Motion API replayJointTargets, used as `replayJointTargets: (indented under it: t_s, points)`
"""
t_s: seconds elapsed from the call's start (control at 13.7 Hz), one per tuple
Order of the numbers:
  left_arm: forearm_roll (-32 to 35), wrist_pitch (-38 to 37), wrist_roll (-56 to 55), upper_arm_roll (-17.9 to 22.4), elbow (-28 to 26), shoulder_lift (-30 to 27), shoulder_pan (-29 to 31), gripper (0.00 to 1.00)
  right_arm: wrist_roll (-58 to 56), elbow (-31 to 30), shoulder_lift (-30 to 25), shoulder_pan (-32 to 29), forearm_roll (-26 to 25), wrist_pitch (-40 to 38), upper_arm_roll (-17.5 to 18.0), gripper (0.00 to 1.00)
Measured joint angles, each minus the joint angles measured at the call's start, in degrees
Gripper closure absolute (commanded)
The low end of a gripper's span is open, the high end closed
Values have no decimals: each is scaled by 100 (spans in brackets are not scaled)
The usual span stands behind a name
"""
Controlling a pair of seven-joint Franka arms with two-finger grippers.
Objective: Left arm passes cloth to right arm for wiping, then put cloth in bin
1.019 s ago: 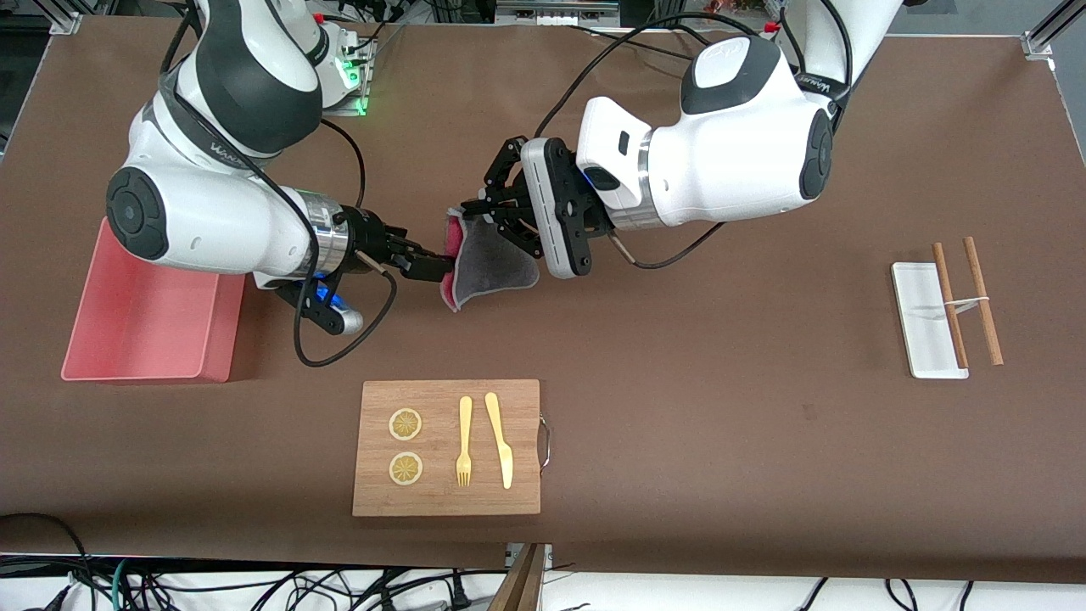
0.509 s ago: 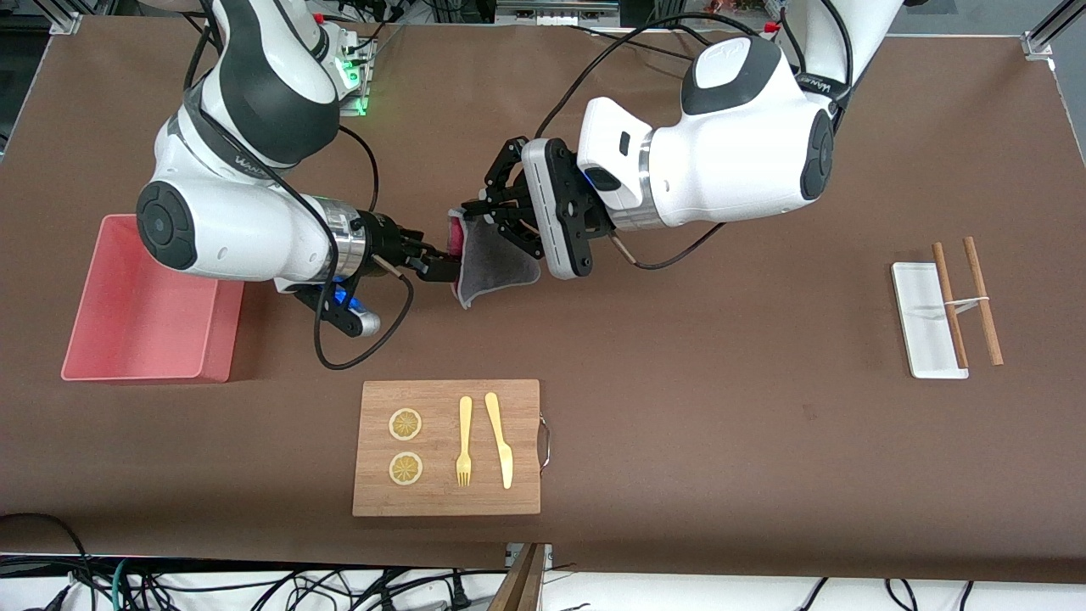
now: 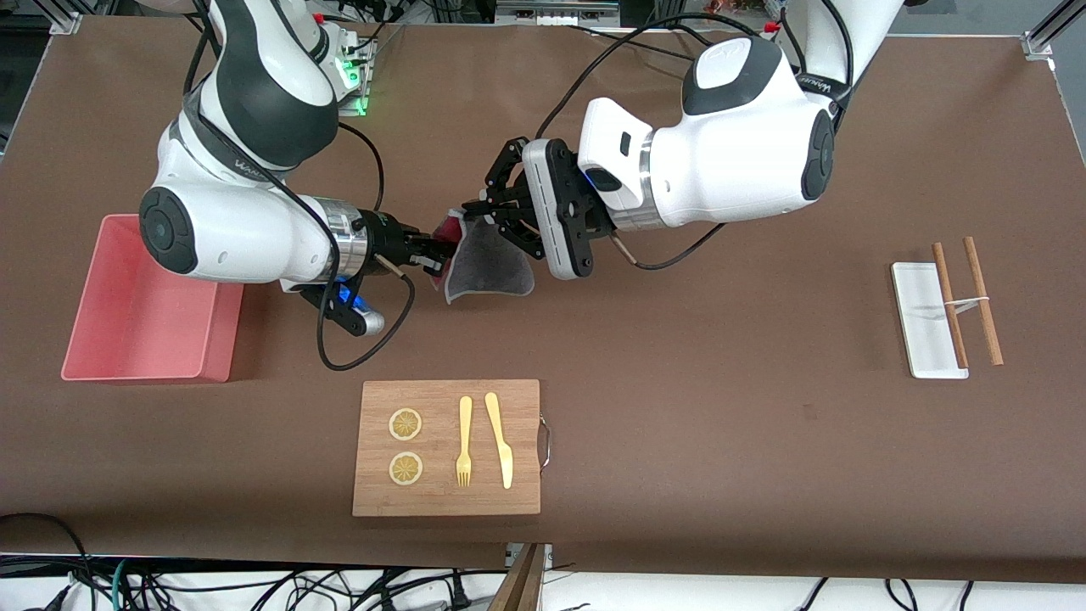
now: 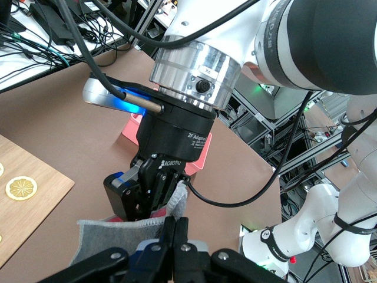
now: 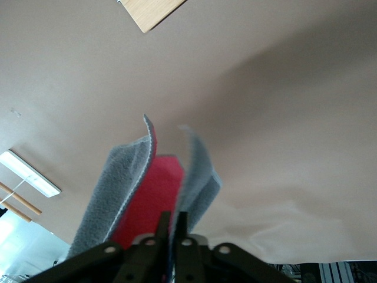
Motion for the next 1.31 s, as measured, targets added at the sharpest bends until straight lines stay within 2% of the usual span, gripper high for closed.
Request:
replayJointTargets:
  t_s: [0.29, 0.36, 0.44, 0.95, 1.31]
  points:
    - [0, 0, 0, 0, 0, 0, 4, 100, -1, 1, -1, -47, 0, 0, -54, 100]
    - [0, 0, 0, 0, 0, 0, 4, 90, -1, 2, -3, -60, 1, 0, -85, 100]
    - [0, 0, 0, 0, -1, 1, 4, 1, -1, 5, -6, -70, 3, 0, -134, 100]
    - [0, 0, 0, 0, 10, -4, 18, 0, -111, -242, 6, -97, -2, -15, -280, 100]
    - [27, -99, -29, 31, 7, -164, 214, 0, -193, -489, 319, -18, -103, 179, -77, 100]
